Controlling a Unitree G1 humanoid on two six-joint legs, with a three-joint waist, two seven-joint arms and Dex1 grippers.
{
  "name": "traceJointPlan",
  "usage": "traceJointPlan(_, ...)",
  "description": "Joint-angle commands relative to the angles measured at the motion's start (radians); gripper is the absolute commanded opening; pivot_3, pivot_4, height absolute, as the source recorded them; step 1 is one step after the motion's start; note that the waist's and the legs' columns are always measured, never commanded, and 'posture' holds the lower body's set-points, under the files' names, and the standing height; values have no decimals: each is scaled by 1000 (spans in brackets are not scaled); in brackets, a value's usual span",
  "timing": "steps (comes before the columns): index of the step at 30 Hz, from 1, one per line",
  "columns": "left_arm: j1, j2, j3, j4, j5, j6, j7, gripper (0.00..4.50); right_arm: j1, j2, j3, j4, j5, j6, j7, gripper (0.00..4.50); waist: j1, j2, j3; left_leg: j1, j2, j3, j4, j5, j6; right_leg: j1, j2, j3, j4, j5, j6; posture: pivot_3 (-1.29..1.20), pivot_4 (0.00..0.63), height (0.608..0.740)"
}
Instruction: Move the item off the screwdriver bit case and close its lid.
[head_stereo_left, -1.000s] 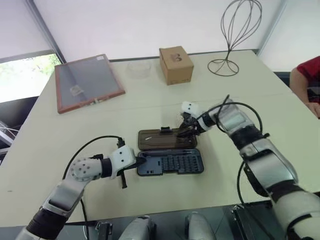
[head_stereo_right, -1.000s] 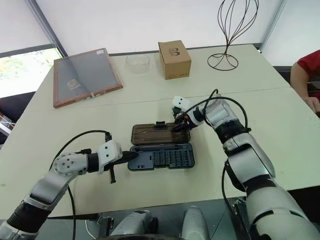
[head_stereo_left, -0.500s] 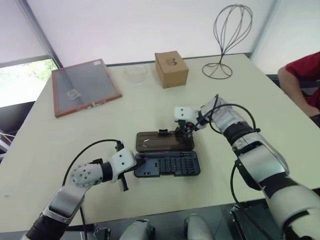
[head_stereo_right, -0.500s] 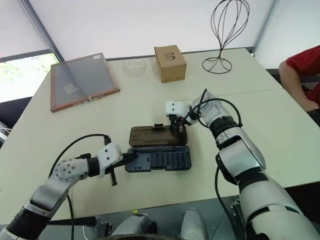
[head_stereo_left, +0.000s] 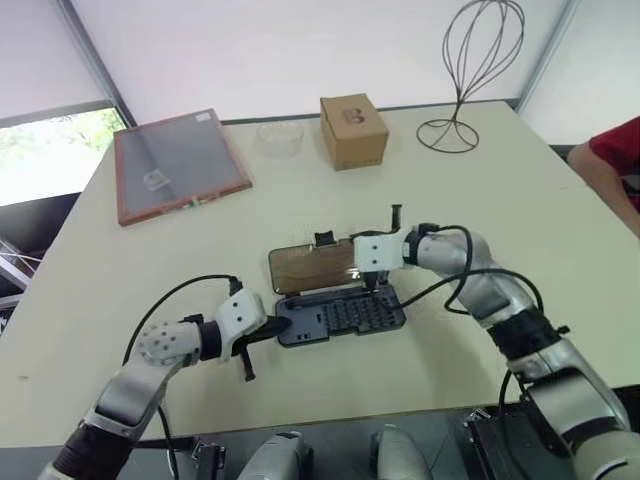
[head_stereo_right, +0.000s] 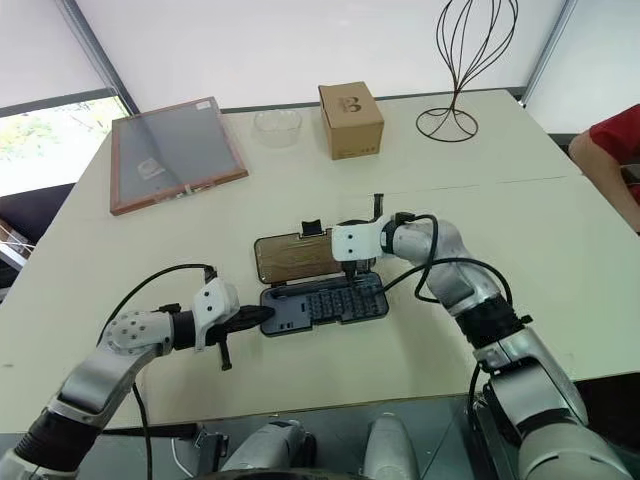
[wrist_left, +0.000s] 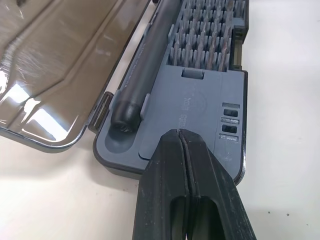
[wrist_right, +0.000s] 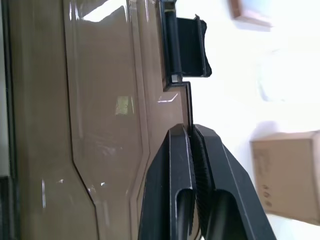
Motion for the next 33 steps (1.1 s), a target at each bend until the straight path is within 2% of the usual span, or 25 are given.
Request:
traceJointPlan(1,33,-6,17,2,-96,145,-30,0,4,-6,-33,-50,-46,14,-71,50,-1,-1,2,0,0,0,0,0,0,0,0,0,0,0,0,0,150,740)
traceJointPlan(2,35,-13,48,-26,-157,201,-29,0,6,-5,-33,-52,-50,15,-74,50,-1,-2,4,0,0,0,0,0,0,0,0,1,0,0,0,0,150,740)
traceJointPlan(5,35,-2,210,-122,-477,473,-16,0,8,-12,-33,-52,-66,3,-87,50,-4,-7,12,-1,1,0,0,0,0,-2,2,2,0,0,0,0,150,740)
traceJointPlan(7,20,5,325,-137,-647,594,23,0,8,-18,-31,-52,-71,-6,-89,50,-7,-10,15,-9,2,0,1,0,0,-11,3,3,3,0,0,0,150,740)
traceJointPlan(8,9,6,375,-130,-696,628,47,0,8,-22,-29,-52,-73,-13,-90,50,-7,-11,17,-14,3,0,3,1,-2,-16,4,4,4,0,0,0,150,740)
traceJointPlan(10,-32,-1,477,-77,-752,657,115,0,8,-26,-29,-52,-77,-20,-102,50,-7,-12,18,-15,3,0,3,1,-2,-18,4,4,6,0,-1,0,150,740)
traceJointPlan(12,-100,-26,532,23,-715,611,185,0,3,-24,-31,-49,-78,-28,-113,50,-7,-12,19,-15,3,0,3,2,-3,-18,4,4,6,0,-1,0,150,740)
traceJointPlan(14,-160,-44,529,113,-639,546,226,0,-1,-22,-30,-46,-79,-38,-121,50,-7,-12,19,-15,3,1,3,2,-3,-17,5,3,4,1,-1,0,150,740)
traceJointPlan(17,-281,-68,430,331,-427,375,264,0,-9,-15,-24,-44,-82,-52,-129,50,-4,-12,19,-14,3,1,3,2,-3,-16,5,3,2,1,-2,0,150,740)
traceJointPlan(19,-353,-87,352,459,-325,280,233,0,-11,-8,-19,-45,-84,-56,-131,50,-5,-13,20,-14,3,1,3,2,-3,-16,5,3,2,1,-2,0,150,740)
traceJointPlan(25,-572,-178,214,847,-182,95,6,0,-10,7,-10,-56,-86,-55,-117,50,-11,-16,21,-16,3,1,3,2,-3,-16,5,2,0,2,-2,0,150,740)
traceJointPlan(28,-664,-189,221,1007,-190,118,-125,0,-7,10,-7,-64,-86,-53,-107,50,-27,-16,21,-16,3,1,3,2,-3,-16,5,2,1,2,-2,0,150,740)
traceJointPlan(32,-755,-185,234,1132,-189,158,-258,0,-1,18,-15,-95,-71,-35,-90,50,-36,-16,21,-17,3,1,3,2,-3,-18,5,2,2,2,-2,0,150,740)
traceJointPlan(33,-764,-186,227,1150,-174,149,-276,0,1,19,-16,-99,-66,-29,-84,661,-36,-16,21,-17,3,1,3,2,-3,-19,5,2,3,2,-2,0,150,740)
